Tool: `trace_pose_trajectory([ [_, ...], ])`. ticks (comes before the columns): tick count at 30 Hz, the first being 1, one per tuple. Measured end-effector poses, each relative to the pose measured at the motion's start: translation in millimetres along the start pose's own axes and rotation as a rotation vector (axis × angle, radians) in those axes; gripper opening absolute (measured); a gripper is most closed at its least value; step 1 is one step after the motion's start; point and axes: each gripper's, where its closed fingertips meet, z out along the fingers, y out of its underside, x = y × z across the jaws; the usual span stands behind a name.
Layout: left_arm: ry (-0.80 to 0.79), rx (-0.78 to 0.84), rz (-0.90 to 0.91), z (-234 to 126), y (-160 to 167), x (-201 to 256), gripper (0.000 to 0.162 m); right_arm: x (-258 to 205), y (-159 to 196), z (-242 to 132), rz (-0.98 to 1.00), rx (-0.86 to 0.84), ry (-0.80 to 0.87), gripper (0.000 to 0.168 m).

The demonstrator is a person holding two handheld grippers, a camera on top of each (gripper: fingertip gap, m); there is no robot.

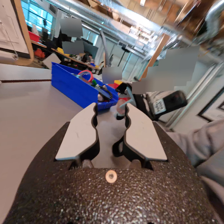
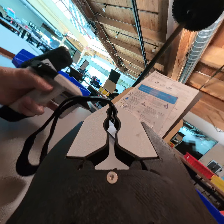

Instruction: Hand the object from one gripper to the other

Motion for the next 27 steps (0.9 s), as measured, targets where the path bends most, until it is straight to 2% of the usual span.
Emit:
trace_pose_trajectory([
  [4,0.254,0.005,-0.254,-2,-4,25,0.032,-25,-2,4,-0.092,-0.001,-0.095,0.002],
  [6,0.318,-0.046,-0.302,0,3,34,0.032,-35,-6,4,-0.114,0.015,-0.127,0.002],
  [10,0.326,-0.152,-0.253,5,22,43,0.035,-45,-11,5,-0.097,0.034,-0.173,0.002],
  [15,0.299,-0.172,-0.266,5,24,38,0.037,-42,-13,4,-0.095,0.043,-0.158,0.002],
  [17,0.270,-0.189,-0.254,6,27,35,0.046,-40,-14,4,-0.107,0.050,-0.147,0.002],
  [21,0.246,-0.223,-0.220,7,33,33,0.048,-38,-14,4,-0.089,0.055,-0.138,0.003],
  [27,0.297,-0.224,-0.250,7,33,40,0.043,-40,-12,5,-0.072,0.044,-0.148,0.002],
])
